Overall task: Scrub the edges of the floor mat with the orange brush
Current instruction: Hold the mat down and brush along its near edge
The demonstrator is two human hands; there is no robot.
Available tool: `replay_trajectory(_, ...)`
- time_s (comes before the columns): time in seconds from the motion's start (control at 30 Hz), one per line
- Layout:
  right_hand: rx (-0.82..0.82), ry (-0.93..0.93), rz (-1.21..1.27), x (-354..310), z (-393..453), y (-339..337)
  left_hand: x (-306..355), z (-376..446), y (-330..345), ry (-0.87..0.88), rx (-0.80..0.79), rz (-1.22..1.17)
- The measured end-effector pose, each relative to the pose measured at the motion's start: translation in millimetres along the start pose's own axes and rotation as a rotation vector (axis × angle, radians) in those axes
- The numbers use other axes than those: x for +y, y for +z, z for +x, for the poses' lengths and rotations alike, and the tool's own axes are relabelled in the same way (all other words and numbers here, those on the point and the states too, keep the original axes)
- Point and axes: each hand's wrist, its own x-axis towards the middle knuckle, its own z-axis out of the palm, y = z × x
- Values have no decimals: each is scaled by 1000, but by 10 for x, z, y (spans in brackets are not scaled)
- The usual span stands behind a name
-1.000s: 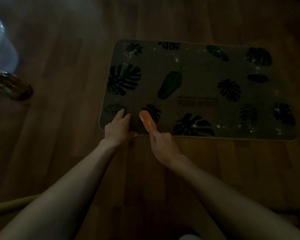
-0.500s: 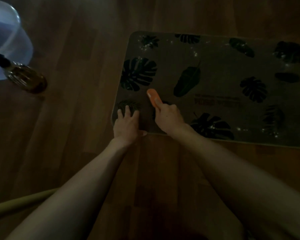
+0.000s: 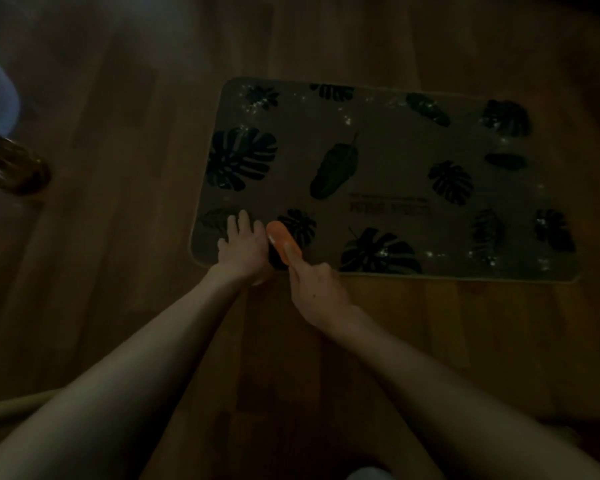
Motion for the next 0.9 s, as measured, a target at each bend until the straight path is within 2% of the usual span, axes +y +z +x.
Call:
replay_trajectory(0.17,-2,41,-37,169,14,-60,60,6,63,8,-36,37)
replay_trajectory(0.37,93,255,-17,763,-215,-233,67,41,73,8,-63,42)
replay_trajectory(0.53,81,357,33,801,-327,-357,80,37,55,27,-91,46)
replay_trajectory(0.73,51,323,151,641,-253,-352,108,11,23,15,-103,52)
replay_trajectory(0.83,3,253,186,438,-148,-222,241,13,-45,6,-153,83)
replay_trajectory(0.9,-27,190,179,290,-80,-152,324,23,-51,54,-120,117)
